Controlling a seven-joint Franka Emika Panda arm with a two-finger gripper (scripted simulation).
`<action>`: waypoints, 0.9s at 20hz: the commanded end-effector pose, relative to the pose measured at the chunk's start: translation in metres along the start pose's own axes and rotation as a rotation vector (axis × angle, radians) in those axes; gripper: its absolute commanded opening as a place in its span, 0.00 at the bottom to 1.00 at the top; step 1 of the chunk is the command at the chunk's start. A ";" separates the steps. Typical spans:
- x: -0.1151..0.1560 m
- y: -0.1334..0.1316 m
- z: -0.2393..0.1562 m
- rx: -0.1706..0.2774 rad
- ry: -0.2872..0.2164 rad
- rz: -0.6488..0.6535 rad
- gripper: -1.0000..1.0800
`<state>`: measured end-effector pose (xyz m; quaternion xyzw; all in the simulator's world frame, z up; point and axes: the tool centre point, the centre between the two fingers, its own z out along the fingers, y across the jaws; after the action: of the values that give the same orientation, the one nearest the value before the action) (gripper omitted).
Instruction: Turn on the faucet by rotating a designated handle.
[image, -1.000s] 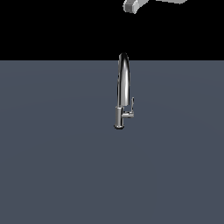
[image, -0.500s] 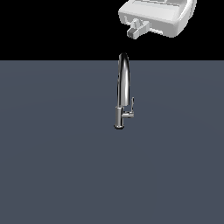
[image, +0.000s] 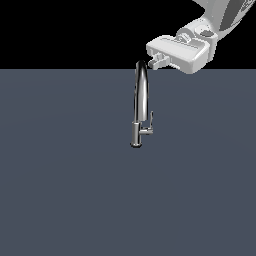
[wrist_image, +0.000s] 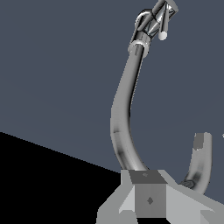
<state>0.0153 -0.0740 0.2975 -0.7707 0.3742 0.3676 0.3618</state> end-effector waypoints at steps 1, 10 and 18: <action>0.020 -0.001 0.002 0.047 -0.048 0.043 0.00; 0.095 0.000 0.018 0.230 -0.230 0.214 0.00; 0.146 0.006 0.040 0.362 -0.360 0.338 0.00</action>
<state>0.0620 -0.0888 0.1636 -0.5584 0.4811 0.4749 0.4808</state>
